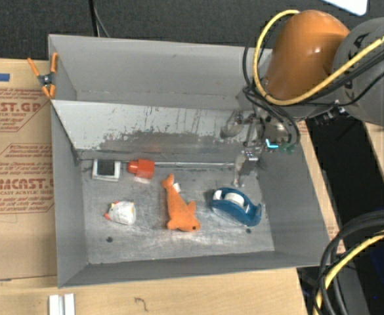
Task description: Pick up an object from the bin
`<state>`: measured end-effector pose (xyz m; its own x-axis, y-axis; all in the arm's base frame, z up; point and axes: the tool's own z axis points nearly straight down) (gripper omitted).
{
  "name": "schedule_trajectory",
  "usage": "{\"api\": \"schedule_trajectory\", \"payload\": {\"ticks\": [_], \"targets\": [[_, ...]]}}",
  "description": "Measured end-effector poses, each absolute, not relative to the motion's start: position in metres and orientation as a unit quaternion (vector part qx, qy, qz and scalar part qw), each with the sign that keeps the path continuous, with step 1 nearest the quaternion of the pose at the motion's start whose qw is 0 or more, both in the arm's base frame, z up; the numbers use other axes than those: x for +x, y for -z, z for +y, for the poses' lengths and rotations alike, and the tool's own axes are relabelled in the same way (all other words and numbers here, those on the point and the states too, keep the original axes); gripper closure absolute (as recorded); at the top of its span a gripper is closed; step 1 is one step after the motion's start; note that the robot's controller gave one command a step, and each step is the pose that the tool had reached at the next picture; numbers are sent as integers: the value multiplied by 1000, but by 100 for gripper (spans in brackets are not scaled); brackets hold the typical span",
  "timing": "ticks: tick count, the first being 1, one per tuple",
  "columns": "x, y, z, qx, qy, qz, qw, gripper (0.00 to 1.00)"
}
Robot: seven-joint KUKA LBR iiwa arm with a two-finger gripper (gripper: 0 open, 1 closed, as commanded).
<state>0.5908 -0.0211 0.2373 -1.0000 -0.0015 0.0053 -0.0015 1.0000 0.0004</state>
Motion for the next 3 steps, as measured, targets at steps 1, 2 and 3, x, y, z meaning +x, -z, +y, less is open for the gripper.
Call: {"api": "schedule_trajectory", "payload": {"ticks": [1,2,3], "targets": [[592,-242,-21,1,0,-1000,-1,0],[590,-193,-25,35,0,-999,-4,0],[569,-125,-35,5,0,-1000,-3,0]]}}
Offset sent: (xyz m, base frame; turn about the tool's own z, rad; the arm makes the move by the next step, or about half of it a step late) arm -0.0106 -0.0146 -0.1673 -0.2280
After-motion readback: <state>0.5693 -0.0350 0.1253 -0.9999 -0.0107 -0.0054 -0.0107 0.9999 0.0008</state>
